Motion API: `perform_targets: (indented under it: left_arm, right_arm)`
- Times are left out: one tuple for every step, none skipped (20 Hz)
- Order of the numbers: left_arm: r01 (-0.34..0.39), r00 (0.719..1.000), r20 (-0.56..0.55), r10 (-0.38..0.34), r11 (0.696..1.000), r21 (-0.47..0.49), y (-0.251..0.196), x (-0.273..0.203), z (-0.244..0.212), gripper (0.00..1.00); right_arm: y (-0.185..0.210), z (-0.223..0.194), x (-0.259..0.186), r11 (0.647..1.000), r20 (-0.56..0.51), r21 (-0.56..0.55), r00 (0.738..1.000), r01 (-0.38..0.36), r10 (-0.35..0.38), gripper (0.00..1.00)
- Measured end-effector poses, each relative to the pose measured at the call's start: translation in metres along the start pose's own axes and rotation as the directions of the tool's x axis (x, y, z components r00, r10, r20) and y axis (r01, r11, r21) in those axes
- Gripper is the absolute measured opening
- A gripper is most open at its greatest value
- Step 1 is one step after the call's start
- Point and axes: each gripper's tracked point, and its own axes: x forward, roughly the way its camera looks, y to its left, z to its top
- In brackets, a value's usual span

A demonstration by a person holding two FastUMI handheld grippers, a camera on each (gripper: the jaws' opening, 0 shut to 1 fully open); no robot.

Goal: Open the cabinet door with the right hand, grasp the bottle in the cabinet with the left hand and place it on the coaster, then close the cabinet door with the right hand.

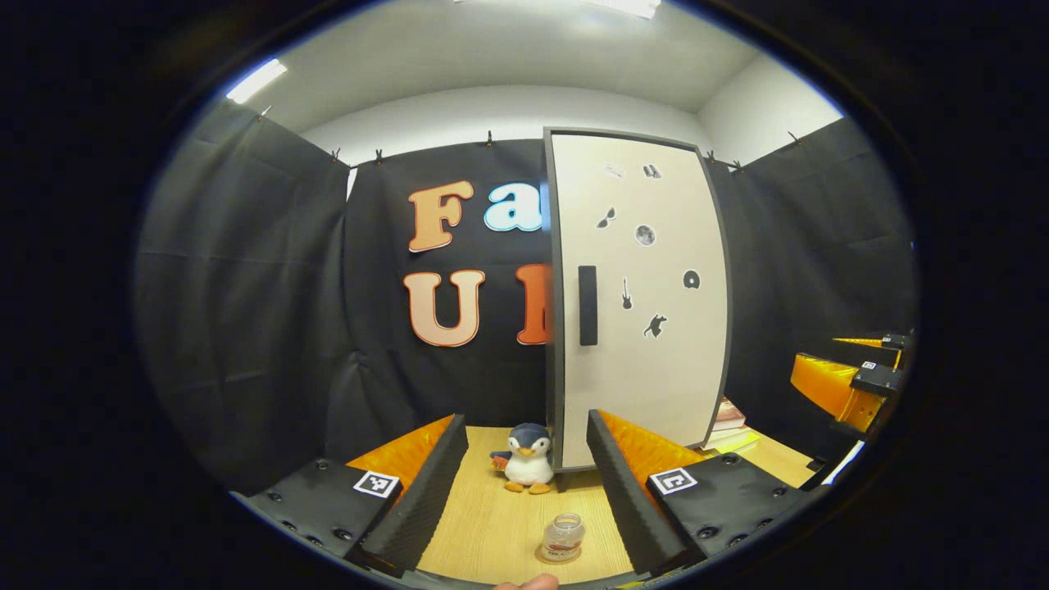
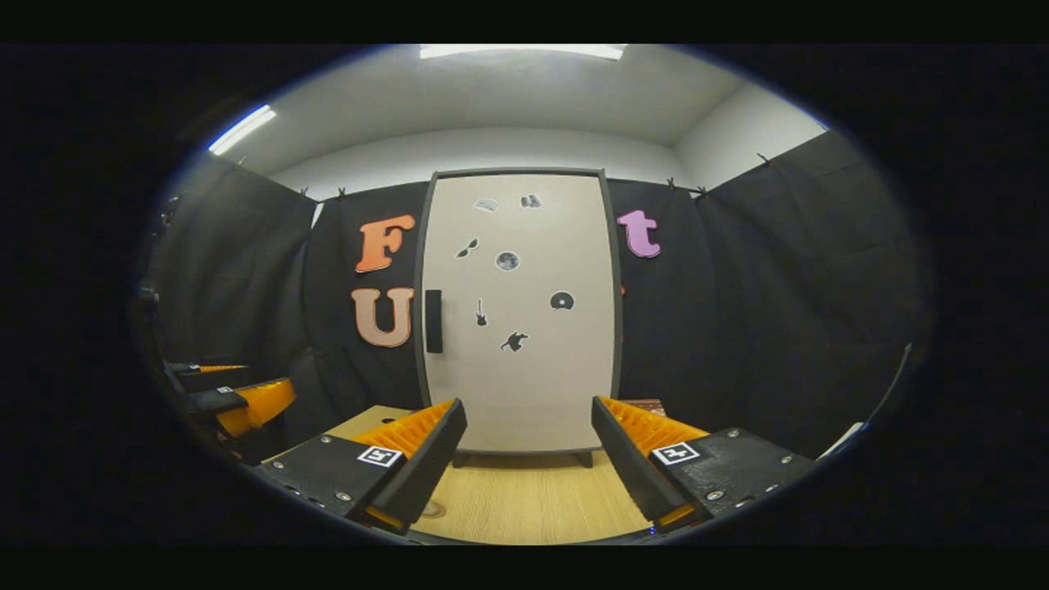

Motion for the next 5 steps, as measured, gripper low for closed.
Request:
perform_targets:
  left_arm:
    - [-0.002,1.000,0.004,0.002,1.000,0.004,-0.0015,-0.0031,0.0023,0.96]
    - [-0.006,1.000,0.007,0.006,1.000,0.006,-0.0031,-0.0057,0.0041,0.96]
    - [-0.009,1.000,0.005,0.009,1.000,0.007,-0.0042,-0.0080,0.0040,0.96]
    - [-0.012,1.000,0.005,0.012,1.000,0.007,-0.0043,-0.0111,0.0035,0.95]
    - [-0.018,1.000,0.006,0.018,1.000,0.007,-0.0032,-0.0127,0.0042,0.95]
  right_arm:
    - [-0.0023,0.0003,-0.0044,1.000,0.000,0.005,1.000,-0.002,0.002,0.95]
    - [-0.0046,0.0018,-0.0083,1.000,0.002,0.011,1.000,-0.005,0.005,0.95]
    - [-0.0055,0.0019,-0.0111,1.000,0.002,0.016,1.000,-0.008,0.008,0.95]
    - [-0.0076,0.0026,-0.0119,1.000,0.004,0.019,1.000,-0.009,0.009,0.97]
    - [-0.0082,0.0025,-0.0117,1.000,0.004,0.022,1.000,-0.012,0.012,0.97]
